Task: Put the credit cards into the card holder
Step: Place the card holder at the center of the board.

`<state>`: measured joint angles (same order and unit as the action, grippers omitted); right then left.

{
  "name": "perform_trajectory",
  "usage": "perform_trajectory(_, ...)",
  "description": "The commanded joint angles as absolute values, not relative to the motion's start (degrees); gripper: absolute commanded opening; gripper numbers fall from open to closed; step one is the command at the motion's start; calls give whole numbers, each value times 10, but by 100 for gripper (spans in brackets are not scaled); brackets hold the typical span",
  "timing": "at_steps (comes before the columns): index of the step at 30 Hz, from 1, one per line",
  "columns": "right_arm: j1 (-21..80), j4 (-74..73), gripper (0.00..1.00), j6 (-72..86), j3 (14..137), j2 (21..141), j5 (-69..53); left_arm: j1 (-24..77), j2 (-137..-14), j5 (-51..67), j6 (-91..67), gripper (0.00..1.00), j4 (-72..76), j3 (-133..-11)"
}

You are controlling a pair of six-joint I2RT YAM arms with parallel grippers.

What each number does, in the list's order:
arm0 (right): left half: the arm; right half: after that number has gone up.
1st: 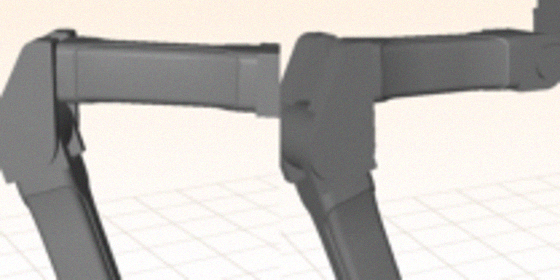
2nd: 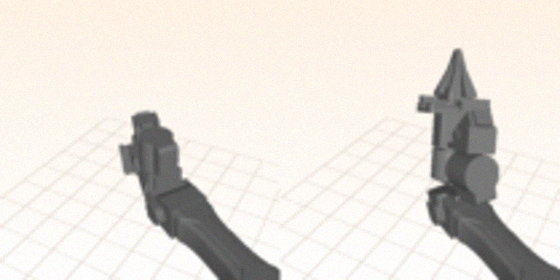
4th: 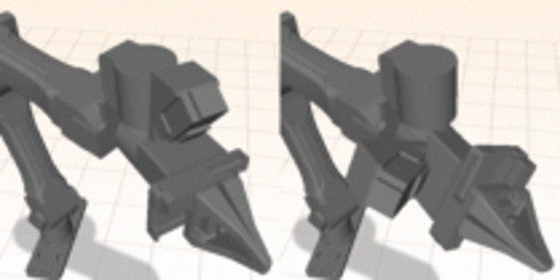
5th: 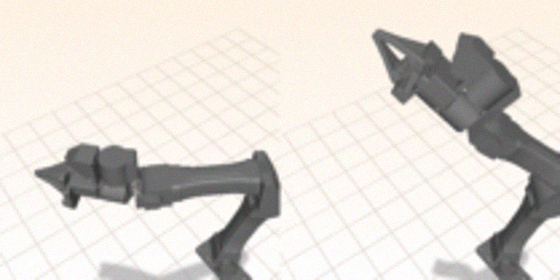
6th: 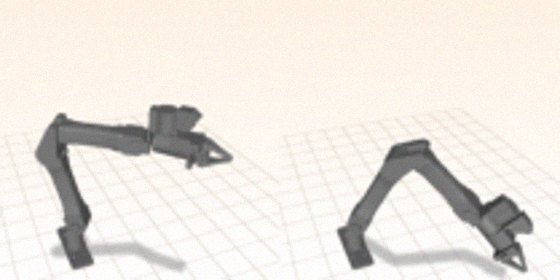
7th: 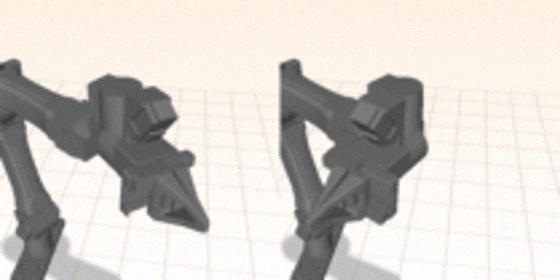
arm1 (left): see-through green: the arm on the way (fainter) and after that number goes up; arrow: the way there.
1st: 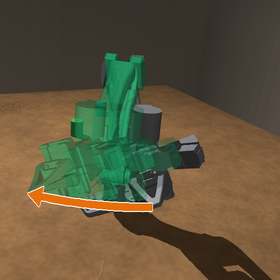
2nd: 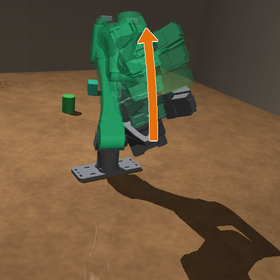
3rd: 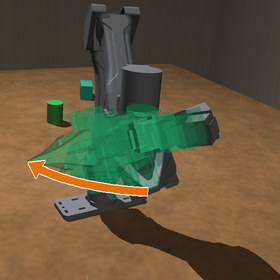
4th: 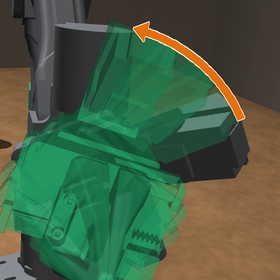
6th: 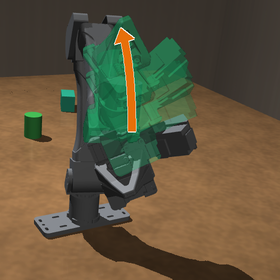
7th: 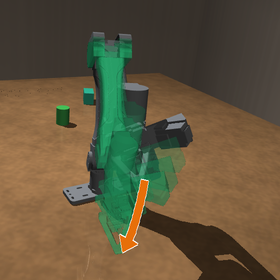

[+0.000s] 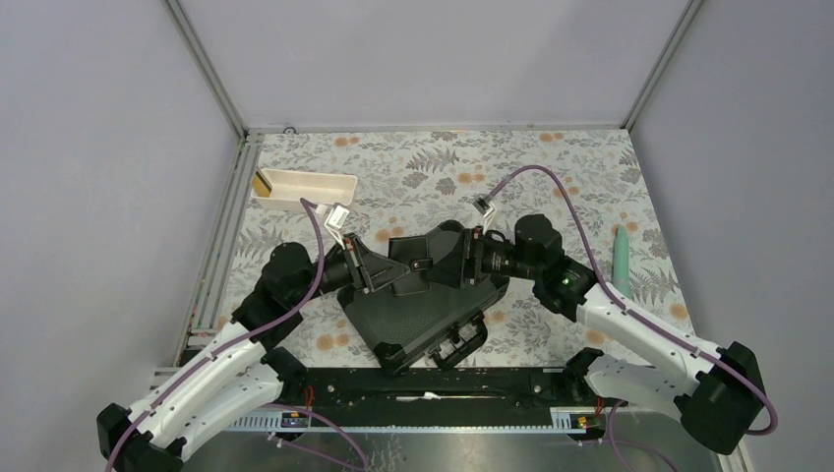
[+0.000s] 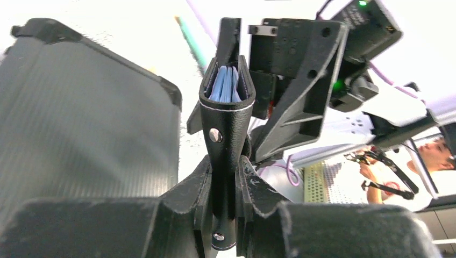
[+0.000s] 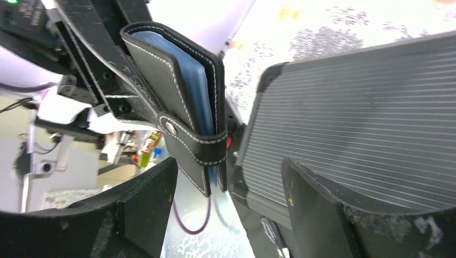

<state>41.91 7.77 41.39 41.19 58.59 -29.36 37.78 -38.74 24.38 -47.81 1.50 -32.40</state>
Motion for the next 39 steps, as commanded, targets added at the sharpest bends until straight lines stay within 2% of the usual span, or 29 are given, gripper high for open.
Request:
perform_trajectory(1,414,217,74,458,403,575,-376,374,-370,318,-505,0,139,-315)
perform_trajectory(4,413,261,61,487,397,588,-393,374,-367,339,-511,0,162,-310)
perform_trajectory(8,414,333,26,534,383,602,-419,374,-366,345,-505,0,154,-312)
perform_trajectory(12,412,345,0,546,379,603,-420,374,-374,346,-489,0,125,-322)
perform_trajectory(13,411,328,0,542,381,600,-411,374,-377,343,-479,9,105,-330)
perform_trajectory(14,406,303,0,534,388,592,-397,373,-384,335,-455,28,73,-348)
perform_trajectory(15,399,265,0,522,395,585,-380,371,-391,319,-439,51,23,-367)
perform_trajectory(16,387,218,0,506,407,579,-359,368,-397,296,-405,79,-33,-390)
perform_trajectory(17,370,148,0,488,424,573,-332,363,-403,271,-383,92,-84,-412)
perform_trajectory(18,349,85,0,465,440,571,-310,355,-407,249,-363,98,-130,-432)
perform_trajectory(20,299,-40,0,419,463,569,-268,310,-416,249,-326,99,-200,-465)
perform_trajectory(22,238,-97,0,392,471,569,-249,240,-429,300,-292,99,-255,-492)
perform_trajectory(27,65,-134,0,359,460,572,-261,56,-447,345,-225,99,-350,-523)
perform_trajectory(32,-32,-140,0,339,437,590,-209,8,-431,309,-237,99,-317,-496)
perform_trajectory(39,-48,-140,0,313,408,641,-125,1,-421,151,-198,99,-344,-493)
